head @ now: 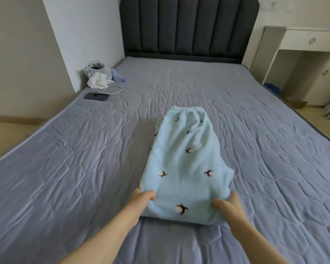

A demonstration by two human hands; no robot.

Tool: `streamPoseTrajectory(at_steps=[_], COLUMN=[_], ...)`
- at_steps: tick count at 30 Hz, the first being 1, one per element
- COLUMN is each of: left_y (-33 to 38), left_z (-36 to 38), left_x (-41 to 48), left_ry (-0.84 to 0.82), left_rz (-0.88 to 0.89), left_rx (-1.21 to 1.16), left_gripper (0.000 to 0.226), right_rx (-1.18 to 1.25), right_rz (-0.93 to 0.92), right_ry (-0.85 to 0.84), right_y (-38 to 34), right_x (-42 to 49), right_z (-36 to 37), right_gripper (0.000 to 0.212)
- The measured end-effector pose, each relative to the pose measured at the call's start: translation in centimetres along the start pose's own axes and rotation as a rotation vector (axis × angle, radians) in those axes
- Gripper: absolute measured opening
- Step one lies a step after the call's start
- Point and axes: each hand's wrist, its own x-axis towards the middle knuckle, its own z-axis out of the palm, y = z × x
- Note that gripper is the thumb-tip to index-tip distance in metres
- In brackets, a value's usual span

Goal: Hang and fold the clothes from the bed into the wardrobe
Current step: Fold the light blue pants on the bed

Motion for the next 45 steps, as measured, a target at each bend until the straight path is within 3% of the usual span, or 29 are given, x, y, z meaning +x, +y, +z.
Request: streamPoseTrajectory(at_steps=[2,5,8,10,13,14,16,18,20,23,26,29,31,34,35,40,42,45], left_y=[-1.6,-1.6,-1.1,-1.5,-3.1,-3.6,-4.4,-4.3,-3.4,-1.8,0.4,2.9,4.6,7.1,7.9,10.0,10.6,11.8], left_z=[0.0,-0.4,-0.8,-0.9,-1.4,-1.6,-1.6,-1.1,-0.8,-1.8,-3.5,-4.4,-4.9,-6.7,-7.2,-8.3,-7.9,-7.3], left_x=[-0.3,-0.3,-0.4,-0.3,-0.1,0.0,0.1,-0.2,-0.7,-0.6,-0.6,-1.6,-3.0,-4.5,-5.2,-5.8,-5.7,-5.6], left_ry=[-0.03,-0.04,-0.051,-0.067,-0.175,-0.194,-0.169,-0.001,0.161,0.203,0.033,-0.255,-0.376,-0.513,-0.526,-0.292,-0.212,-0.116], left_rz=[0.027,0.232,0.459,0.472,0.353,0.333,0.308,0.411,0.584,0.823,0.914,0.808,0.679,0.514,0.514,0.607,0.611,0.583], left_rx=[-0.006,-0.127,-0.066,0.165,0.641,0.785,1.093,1.407,1.538,1.483,1.46,1.571,1.489,1.13,0.988,0.352,0.158,-0.079], left_gripper=[0.049,0.054,0.06,0.058,0.037,0.051,0.09,0.08,0.05,0.034,0.033,0.031,0.008,0.016,0.013,0.018,0.023,0.016], right_rx=[-0.02,0.134,0.169,-0.053,-0.53,-0.718,-1.078,-1.327,-1.459,-1.424,-1.346,-1.222,-1.048,-0.776,-0.68,-0.287,-0.129,-0.017], right_rz=[0.082,-0.032,-0.266,-0.291,-0.26,-0.284,-0.369,-0.46,-0.517,-0.645,-0.703,-0.534,-0.397,-0.266,-0.261,-0.462,-0.544,-0.602], right_ry=[0.0,0.083,0.126,0.09,-0.003,0.001,-0.011,-0.059,-0.055,0.036,-0.04,-0.237,-0.333,-0.498,-0.518,-0.388,-0.313,-0.241], right_y=[1.0,0.1,-0.4,0.4,2.0,2.4,3.1,3.7,3.7,2.1,0.0,-1.8,-3.1,-5.4,-6.2,-7.4,-7.2,-6.4], right_x=[-0.3,-0.6,-1.0,-1.0,-1.0,-1.1,-1.0,-0.9,-0.9,-1.1,-1.4,-2.5,-3.4,-4.8,-5.4,-7.1,-7.5,-7.7], right_z=[-0.2,-0.6,-0.9,-1.1,-1.1,-1.1,-0.9,-0.8,-1.0,-1.4,-1.9,-2.4,-2.7,-3.2,-3.4,-3.5,-3.1,-2.8], right_gripper=[0.045,0.064,0.05,0.042,0.027,0.032,0.071,0.092,0.074,0.033,0.034,0.034,0.013,0.009,0.016,0.043,0.068,0.125])
